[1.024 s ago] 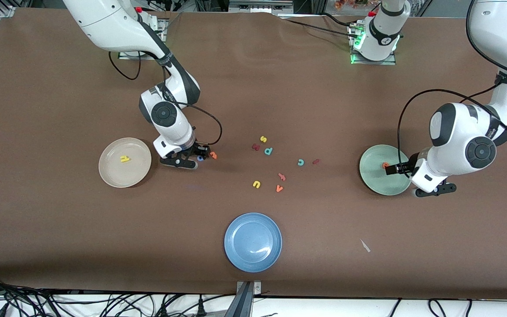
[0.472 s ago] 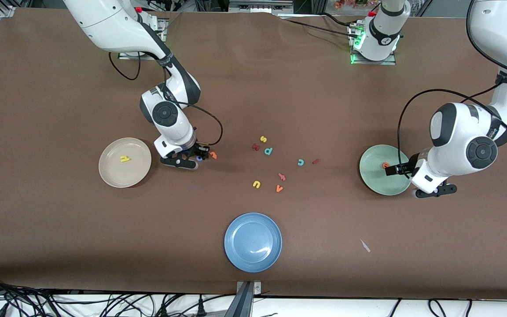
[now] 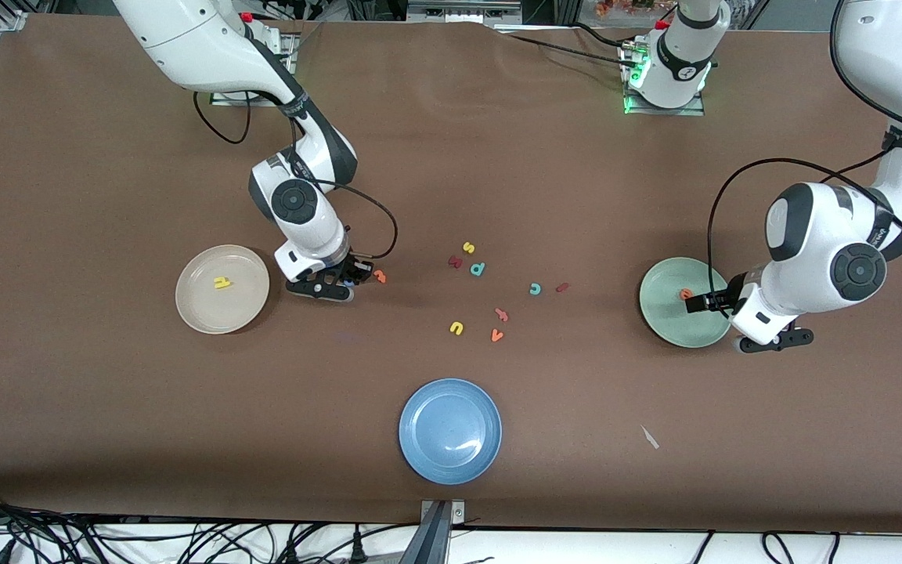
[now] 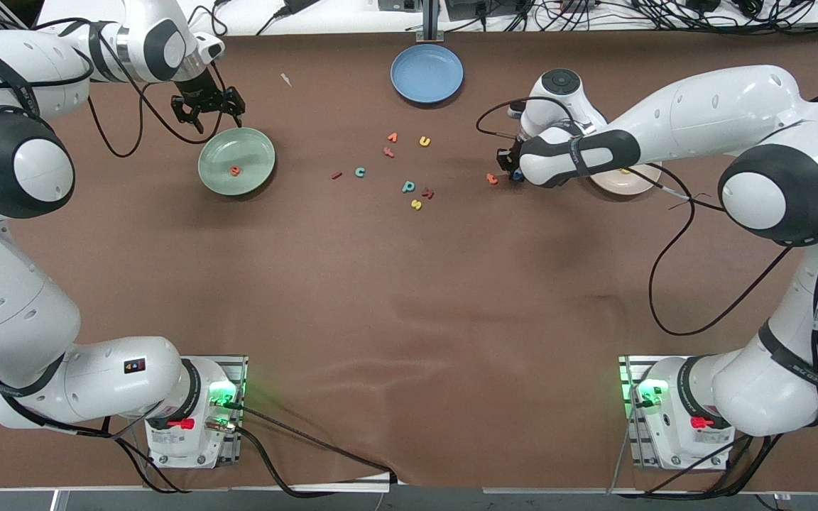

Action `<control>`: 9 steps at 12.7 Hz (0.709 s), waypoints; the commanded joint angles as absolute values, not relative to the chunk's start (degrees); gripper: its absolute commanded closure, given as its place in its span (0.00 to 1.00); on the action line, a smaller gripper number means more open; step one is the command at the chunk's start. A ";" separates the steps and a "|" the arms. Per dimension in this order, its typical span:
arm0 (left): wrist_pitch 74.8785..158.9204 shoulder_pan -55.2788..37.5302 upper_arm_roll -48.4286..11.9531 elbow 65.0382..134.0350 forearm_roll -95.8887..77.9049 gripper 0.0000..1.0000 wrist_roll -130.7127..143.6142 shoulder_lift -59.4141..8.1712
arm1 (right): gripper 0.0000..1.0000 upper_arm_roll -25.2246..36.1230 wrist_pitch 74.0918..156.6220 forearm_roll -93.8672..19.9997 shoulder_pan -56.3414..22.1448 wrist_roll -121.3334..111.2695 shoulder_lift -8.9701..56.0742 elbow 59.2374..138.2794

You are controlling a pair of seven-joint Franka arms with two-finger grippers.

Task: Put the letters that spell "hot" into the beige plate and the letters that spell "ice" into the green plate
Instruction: 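Drop the blue o on the beige plate while the left gripper reaches the red bar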

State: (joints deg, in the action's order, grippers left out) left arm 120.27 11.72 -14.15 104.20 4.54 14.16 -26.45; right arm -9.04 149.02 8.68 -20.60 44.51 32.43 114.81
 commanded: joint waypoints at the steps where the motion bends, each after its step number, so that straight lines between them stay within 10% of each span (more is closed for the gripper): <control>1: 118.92 11.69 -14.33 103.01 5.89 0.00 14.06 -26.72 | 0.80 -8.88 149.24 10.19 -20.83 45.44 33.14 114.43; 9: 111.29 10.29 -14.50 98.28 5.10 0.00 14.76 -26.37 | 0.79 -8.53 137.37 10.55 -5.03 13.66 18.90 120.41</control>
State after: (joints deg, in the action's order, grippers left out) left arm 115.95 11.54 -14.40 101.55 4.54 14.23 -26.46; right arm -8.06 137.42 9.85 -8.35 20.48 21.76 117.03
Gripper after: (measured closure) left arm 0.000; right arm 0.718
